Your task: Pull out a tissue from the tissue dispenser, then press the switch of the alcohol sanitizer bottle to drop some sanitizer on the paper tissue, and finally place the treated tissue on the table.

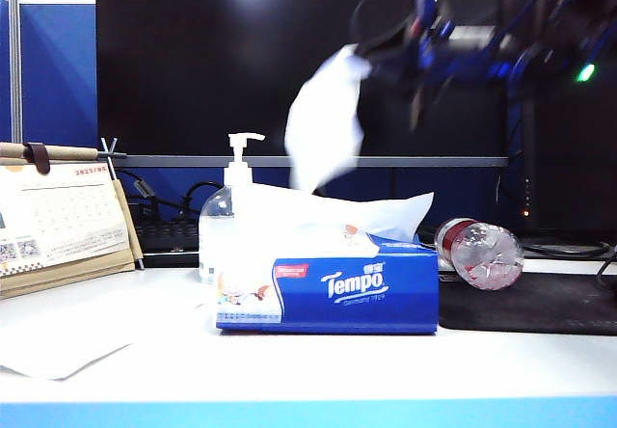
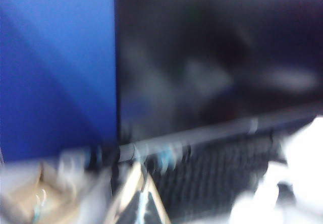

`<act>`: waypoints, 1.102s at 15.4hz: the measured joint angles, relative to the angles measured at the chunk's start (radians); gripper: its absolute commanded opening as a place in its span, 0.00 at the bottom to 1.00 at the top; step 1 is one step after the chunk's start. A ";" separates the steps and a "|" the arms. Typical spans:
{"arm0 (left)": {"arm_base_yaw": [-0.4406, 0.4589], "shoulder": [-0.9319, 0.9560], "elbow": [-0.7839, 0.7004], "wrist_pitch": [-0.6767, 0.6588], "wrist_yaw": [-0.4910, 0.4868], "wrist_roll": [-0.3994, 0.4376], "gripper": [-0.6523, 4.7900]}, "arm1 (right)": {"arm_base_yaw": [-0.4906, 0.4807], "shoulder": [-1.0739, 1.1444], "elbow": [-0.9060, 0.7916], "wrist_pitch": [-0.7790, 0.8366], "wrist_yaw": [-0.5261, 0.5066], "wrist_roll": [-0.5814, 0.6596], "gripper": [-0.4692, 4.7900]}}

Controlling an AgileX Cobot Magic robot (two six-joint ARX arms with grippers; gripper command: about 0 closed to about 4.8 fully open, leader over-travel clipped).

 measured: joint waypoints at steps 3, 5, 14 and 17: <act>0.023 -0.108 -0.003 0.035 0.005 -0.069 0.11 | -0.012 -0.090 -0.002 -0.014 -0.022 0.000 0.09; 0.023 -0.200 -0.060 0.037 0.003 -0.103 0.11 | -0.012 -0.188 -0.002 -0.022 -0.043 -0.001 0.09; 0.023 -0.704 -0.296 -0.307 -0.079 -0.227 0.11 | 0.000 -0.592 -0.278 -0.303 -0.061 -0.166 0.09; 0.023 -0.757 -0.340 -0.473 -0.061 -0.230 0.11 | 0.227 -0.587 -0.374 -0.566 0.114 -0.452 0.09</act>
